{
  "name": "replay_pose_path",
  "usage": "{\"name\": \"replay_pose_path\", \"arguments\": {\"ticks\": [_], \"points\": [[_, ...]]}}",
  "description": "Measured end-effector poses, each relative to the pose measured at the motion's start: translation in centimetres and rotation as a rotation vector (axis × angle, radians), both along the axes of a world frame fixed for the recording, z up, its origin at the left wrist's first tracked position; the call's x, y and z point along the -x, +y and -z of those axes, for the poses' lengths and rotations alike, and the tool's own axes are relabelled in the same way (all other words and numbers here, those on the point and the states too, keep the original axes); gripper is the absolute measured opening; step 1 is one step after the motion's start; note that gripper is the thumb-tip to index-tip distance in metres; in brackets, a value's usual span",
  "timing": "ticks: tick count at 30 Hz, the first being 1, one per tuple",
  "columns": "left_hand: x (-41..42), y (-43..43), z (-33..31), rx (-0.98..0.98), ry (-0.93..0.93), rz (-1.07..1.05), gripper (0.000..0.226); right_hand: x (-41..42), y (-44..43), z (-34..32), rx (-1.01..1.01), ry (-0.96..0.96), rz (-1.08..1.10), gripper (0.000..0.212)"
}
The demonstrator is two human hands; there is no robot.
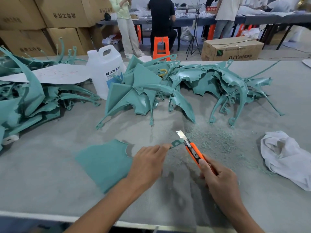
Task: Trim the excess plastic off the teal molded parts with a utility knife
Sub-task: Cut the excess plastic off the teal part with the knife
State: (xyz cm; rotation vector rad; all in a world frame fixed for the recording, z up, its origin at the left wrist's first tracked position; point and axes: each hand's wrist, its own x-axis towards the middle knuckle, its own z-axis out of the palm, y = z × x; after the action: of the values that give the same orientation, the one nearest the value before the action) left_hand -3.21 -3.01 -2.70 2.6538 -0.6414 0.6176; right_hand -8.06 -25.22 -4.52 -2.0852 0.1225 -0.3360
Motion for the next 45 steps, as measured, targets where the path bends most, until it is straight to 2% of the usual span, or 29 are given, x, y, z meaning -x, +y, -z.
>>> {"name": "replay_pose_path", "arguments": {"ticks": [3, 4, 6, 8, 9, 12, 14, 16, 21, 26, 30, 33, 35, 37, 41, 45], "points": [[0.9, -2.7, -2.0, 0.165, 0.088, 0.118, 0.007, 0.1, -0.1, 0.1, -0.033, -0.012, -0.007, 0.024], [1.5, -3.5, -2.4, 0.210, 0.112, 0.148, 0.008, 0.1, -0.2, 0.1, -0.043, -0.015, -0.008, 0.022], [2.9, -4.3, -2.4, 0.213, 0.119, 0.184, 0.020, 0.2, -0.1, 0.1, -0.028, -0.031, 0.007, 0.013], [4.3, -4.2, -1.4, 0.151, 0.064, 0.156, 0.035, 0.3, 0.0, -0.1, 0.000, -0.031, 0.028, 0.013], [5.0, -3.7, -0.9, 0.130, 0.084, 0.098, 0.050, 0.3, -0.1, 0.0, -0.001, -0.023, 0.030, 0.013], [5.9, -0.8, 0.6, 0.150, 0.314, -0.194, 0.103, 0.3, -0.1, 0.2, 0.008, -0.036, 0.018, 0.016], [5.8, 1.2, 1.4, 0.197, 0.401, -0.368, 0.119, 0.3, 0.0, 0.2, 0.028, -0.058, 0.008, 0.017], [5.1, 2.1, 1.7, 0.225, 0.449, -0.441, 0.125, 0.3, 0.2, 0.0, 0.048, -0.061, 0.001, 0.015], [2.1, 1.3, 2.0, 0.126, 0.510, -0.347, 0.125, 0.6, 0.4, -0.2, 0.059, -0.079, -0.039, 0.019], [1.3, 1.2, 2.6, 0.105, 0.488, -0.325, 0.123, 1.2, 0.8, -0.2, 0.251, -0.133, -0.045, 0.029], [1.4, 1.3, 2.8, 0.129, 0.479, -0.323, 0.123, 1.2, 1.0, 0.0, 0.328, -0.186, -0.076, 0.043], [1.4, 1.2, 2.7, 0.142, 0.473, -0.320, 0.123, 1.3, 1.0, -0.2, 0.292, -0.189, -0.095, 0.029], [1.4, 1.2, 2.8, 0.153, 0.468, -0.323, 0.124, 1.4, 1.1, -0.4, 0.250, -0.164, -0.105, 0.032], [1.4, 1.2, 2.8, 0.156, 0.469, -0.321, 0.125, 1.4, 1.3, -0.5, 0.277, -0.165, -0.095, 0.032], [1.4, 1.2, 2.8, 0.157, 0.473, -0.319, 0.125, 1.3, 1.3, -0.2, 0.297, -0.147, -0.042, 0.015], [1.3, 1.2, 2.7, 0.153, 0.480, -0.324, 0.125, 1.2, 1.3, 0.2, 0.334, -0.147, -0.032, 0.024]]}}
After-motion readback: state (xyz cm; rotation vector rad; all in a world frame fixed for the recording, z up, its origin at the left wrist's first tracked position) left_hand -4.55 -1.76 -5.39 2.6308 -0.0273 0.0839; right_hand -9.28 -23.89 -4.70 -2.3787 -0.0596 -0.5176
